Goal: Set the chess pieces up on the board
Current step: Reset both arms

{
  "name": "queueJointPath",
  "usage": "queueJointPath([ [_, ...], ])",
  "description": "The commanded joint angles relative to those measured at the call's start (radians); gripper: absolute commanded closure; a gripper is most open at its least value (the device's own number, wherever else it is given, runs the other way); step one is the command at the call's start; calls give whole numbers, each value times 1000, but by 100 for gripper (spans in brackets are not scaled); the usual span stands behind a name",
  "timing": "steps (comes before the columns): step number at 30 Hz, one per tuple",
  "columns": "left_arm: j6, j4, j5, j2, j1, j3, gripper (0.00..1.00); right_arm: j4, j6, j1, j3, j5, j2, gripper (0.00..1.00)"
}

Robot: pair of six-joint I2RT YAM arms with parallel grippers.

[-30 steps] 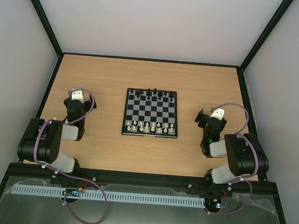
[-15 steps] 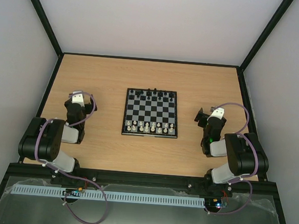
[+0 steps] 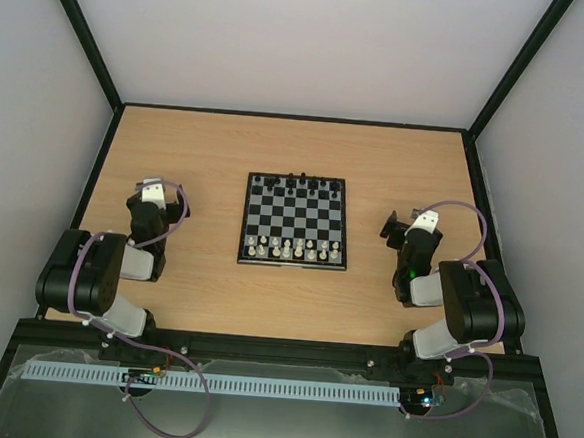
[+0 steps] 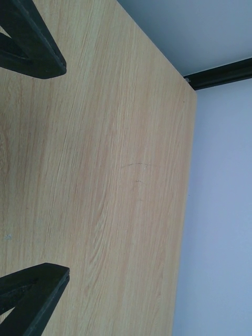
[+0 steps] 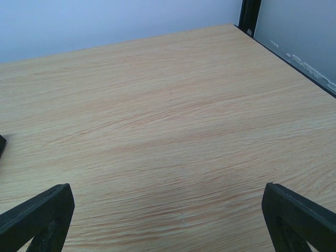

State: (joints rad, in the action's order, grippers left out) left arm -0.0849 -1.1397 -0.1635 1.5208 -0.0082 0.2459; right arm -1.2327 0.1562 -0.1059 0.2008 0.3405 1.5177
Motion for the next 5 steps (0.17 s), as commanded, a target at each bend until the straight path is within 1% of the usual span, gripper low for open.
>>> queueJointPath([
  [1, 11, -50, 15, -1, -3, 14, 1, -38, -5, 4, 17, 8, 5, 1],
  [5, 11, -51, 15, -1, -3, 15, 1, -34, -5, 6, 18, 2, 4, 1],
])
